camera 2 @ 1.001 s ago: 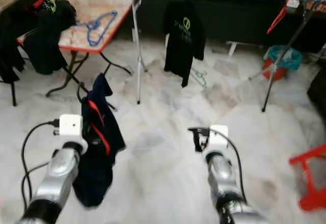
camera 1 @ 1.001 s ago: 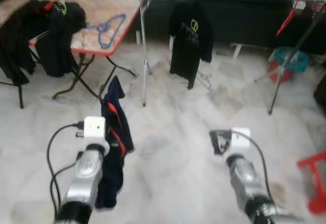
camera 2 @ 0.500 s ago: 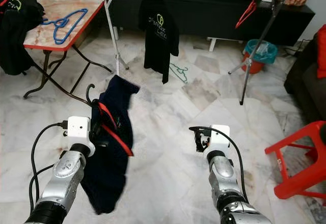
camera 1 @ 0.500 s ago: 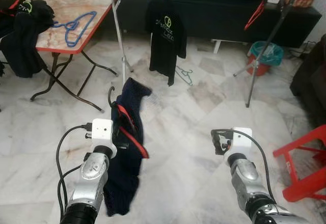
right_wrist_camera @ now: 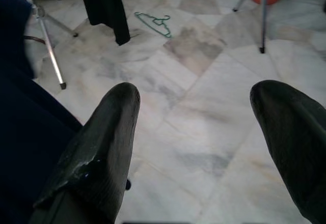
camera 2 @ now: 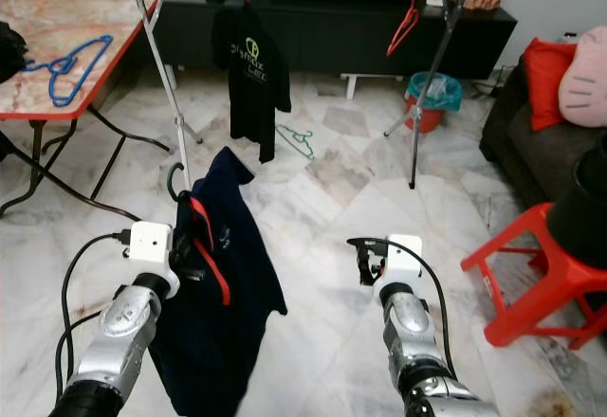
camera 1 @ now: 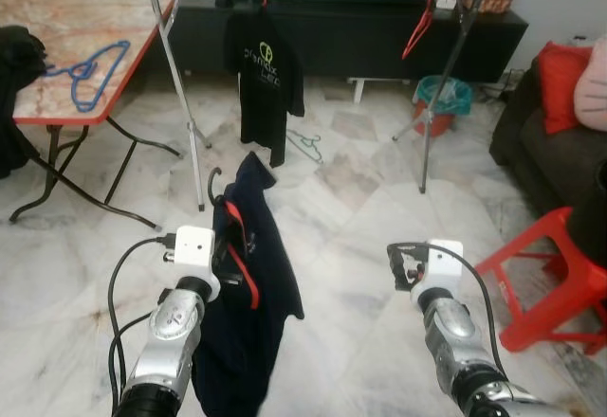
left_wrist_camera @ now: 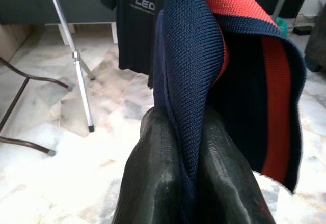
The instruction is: Hang hanger
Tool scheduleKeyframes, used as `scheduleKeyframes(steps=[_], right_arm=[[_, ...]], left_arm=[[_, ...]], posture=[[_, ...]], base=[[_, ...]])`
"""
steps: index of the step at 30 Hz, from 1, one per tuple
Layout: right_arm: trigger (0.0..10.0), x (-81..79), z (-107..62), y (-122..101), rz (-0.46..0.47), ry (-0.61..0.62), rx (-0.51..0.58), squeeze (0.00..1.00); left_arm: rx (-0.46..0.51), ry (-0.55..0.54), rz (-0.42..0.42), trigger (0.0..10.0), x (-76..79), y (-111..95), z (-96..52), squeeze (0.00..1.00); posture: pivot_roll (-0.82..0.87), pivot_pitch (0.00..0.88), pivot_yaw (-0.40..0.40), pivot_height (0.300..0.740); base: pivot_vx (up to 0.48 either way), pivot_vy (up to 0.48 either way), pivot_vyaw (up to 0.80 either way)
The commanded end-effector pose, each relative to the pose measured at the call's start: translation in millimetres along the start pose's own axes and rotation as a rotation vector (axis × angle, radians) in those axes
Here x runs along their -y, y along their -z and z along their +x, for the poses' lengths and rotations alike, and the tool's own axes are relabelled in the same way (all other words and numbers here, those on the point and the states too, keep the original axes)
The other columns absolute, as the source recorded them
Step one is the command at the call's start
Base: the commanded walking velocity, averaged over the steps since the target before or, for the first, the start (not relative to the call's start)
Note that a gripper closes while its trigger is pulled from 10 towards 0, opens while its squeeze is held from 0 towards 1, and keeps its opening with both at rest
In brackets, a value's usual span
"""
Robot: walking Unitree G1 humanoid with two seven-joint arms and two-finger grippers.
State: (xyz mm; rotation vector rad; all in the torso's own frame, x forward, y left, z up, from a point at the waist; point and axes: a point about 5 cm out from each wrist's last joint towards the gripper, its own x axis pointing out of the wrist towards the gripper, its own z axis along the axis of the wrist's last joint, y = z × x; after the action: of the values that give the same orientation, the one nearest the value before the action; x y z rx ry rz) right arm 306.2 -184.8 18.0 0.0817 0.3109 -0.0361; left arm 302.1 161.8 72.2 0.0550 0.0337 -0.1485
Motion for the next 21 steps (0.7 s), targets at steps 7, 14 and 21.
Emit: scheduleKeyframes(steps=[7, 14, 21], right_arm=[[10.0, -1.6, 0.7, 0.0, -0.002, 0.006, -0.007, 0.0], [10.0, -2.6, 1.2, -1.2, 0.001, 0.008, 0.0, 0.0], [10.0, -2.8, 1.9, -2.3, 0.003, 0.01, -0.001, 0.0]], left_arm=[[0.048, 0.008, 0.023, 10.0, 0.3, -11.9, 5.1, 0.0], [0.048, 0.009, 0.029, 10.0, -1.6, -13.1, 5.5, 0.0], [0.046, 0.008, 0.032, 10.0, -2.3, -13.7, 5.6, 0.0]], posture=[[0.01, 0.027, -0.045, 0.74], [0.01, 0.042, -0.042, 0.74], [0.01, 0.057, -0.041, 0.74]], base=[[0.374, 0.0, -0.43], [0.381, 0.0, 0.0], [0.385, 0.0, 0.0]])
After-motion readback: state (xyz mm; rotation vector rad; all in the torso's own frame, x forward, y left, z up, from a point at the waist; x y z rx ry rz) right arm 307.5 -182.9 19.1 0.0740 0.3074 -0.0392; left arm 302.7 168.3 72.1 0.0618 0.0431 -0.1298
